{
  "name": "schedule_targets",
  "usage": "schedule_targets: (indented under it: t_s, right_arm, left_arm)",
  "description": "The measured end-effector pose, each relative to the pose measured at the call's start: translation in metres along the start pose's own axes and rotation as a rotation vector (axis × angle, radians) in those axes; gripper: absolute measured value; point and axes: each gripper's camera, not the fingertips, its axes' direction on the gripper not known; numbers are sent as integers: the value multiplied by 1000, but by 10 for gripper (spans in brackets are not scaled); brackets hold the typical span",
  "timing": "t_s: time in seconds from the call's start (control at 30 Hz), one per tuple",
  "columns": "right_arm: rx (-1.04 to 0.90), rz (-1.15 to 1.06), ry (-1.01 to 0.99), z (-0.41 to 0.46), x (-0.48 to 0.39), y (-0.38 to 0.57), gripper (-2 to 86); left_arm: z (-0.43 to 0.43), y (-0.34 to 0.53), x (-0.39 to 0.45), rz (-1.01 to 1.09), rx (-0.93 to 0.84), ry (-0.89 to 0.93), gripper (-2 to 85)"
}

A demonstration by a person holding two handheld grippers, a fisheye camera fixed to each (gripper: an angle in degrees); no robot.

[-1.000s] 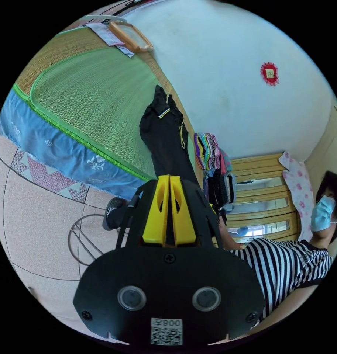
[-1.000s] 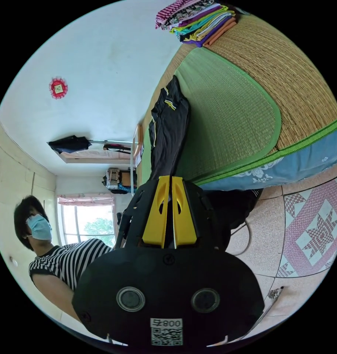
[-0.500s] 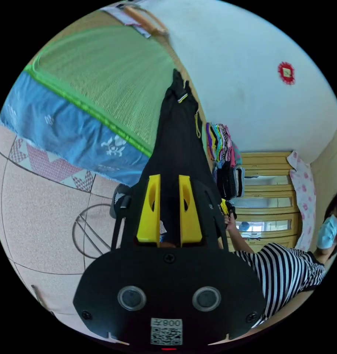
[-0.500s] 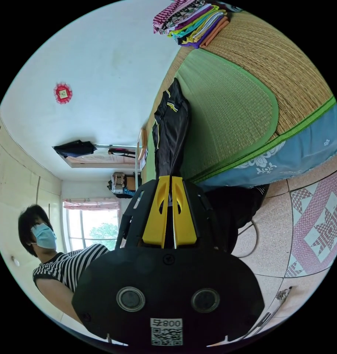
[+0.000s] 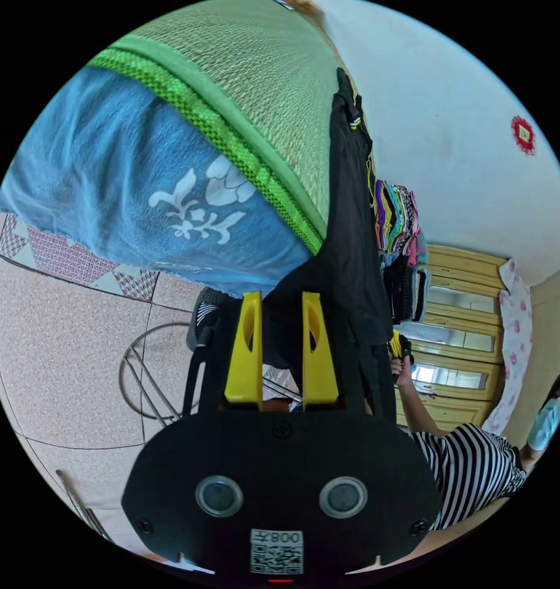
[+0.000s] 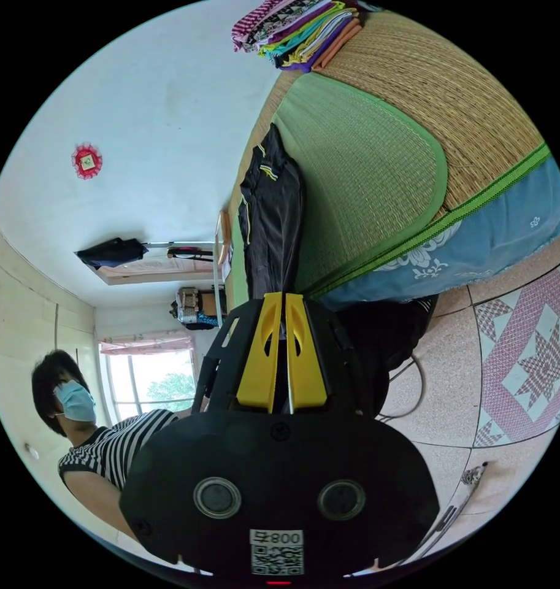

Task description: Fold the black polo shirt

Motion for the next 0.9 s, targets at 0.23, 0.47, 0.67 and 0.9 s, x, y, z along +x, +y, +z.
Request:
schedule_targets:
  t_s: [0.23, 0.47, 0.67, 0.9]
  right_arm:
    - [-5, 12, 3, 1, 0, 3, 5]
    - [-4, 0, -11, 2, -3, 11, 4]
    - [3, -36, -48, -2, -13, 21, 1]
    - [49, -65, -77, -19, -17, 34, 2]
  left_arm:
    - [-7, 5, -14, -3, 20, 103, 29]
    - [-30, 26, -4, 73, 55, 215, 5]
    - [-69, 49, 20, 175, 139, 318, 3]
    - [-98, 65, 46, 257, 176, 353, 2]
